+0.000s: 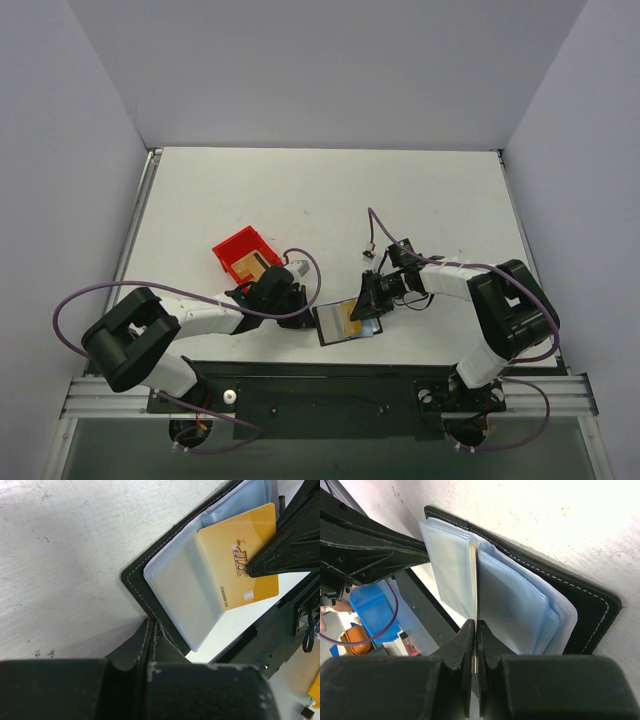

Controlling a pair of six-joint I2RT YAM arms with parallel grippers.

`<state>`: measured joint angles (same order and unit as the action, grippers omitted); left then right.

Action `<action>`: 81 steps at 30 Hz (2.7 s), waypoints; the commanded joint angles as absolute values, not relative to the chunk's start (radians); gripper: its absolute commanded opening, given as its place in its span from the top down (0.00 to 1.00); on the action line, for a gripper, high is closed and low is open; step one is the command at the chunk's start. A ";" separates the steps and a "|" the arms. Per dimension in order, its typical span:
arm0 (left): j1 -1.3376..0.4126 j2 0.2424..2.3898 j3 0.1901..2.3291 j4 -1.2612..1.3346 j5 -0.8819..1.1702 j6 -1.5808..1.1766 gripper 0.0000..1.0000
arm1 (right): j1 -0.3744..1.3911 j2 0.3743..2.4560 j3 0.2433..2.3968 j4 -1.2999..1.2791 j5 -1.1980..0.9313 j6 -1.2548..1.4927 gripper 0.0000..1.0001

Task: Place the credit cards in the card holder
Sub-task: Insert the credit card into the card holder.

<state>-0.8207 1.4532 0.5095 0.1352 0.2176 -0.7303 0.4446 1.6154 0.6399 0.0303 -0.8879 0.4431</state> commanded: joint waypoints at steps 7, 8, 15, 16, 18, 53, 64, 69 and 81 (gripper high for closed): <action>-0.816 1.468 0.535 0.135 0.212 -0.727 1.00 | 0.456 1.635 0.635 0.078 -0.940 0.463 1.00; -0.818 1.467 0.535 0.133 0.213 -0.726 1.00 | 0.456 1.641 0.634 0.083 -0.943 0.466 1.00; -0.816 1.468 0.537 0.132 0.213 -0.724 1.00 | 0.477 1.658 0.637 0.117 -0.946 0.492 1.00; -0.816 1.468 0.540 0.132 0.213 -0.724 1.00 | 0.479 1.658 0.637 0.120 -0.946 0.492 1.00; -0.816 1.470 0.538 0.132 0.213 -0.724 1.00 | 0.483 1.663 0.638 0.123 -0.946 0.494 1.00; -0.816 1.471 0.542 0.130 0.219 -0.722 1.00 | 0.580 1.591 0.505 0.361 -0.772 0.715 1.00; -0.816 1.462 0.532 0.140 0.221 -0.726 1.00 | 0.633 1.595 0.495 0.417 -0.698 0.794 1.00; -0.816 1.454 0.526 0.143 0.216 -0.724 1.00 | 0.640 1.602 0.534 0.365 -0.724 0.767 0.94; -0.816 1.456 0.529 0.146 0.213 -0.729 1.00 | 0.643 1.497 0.730 -0.130 -0.572 0.555 0.55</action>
<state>-0.8162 1.4628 0.5243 0.1238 0.2161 -0.7292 0.6361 1.5368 0.6548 0.0811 -0.6701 0.6453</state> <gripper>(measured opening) 0.022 0.432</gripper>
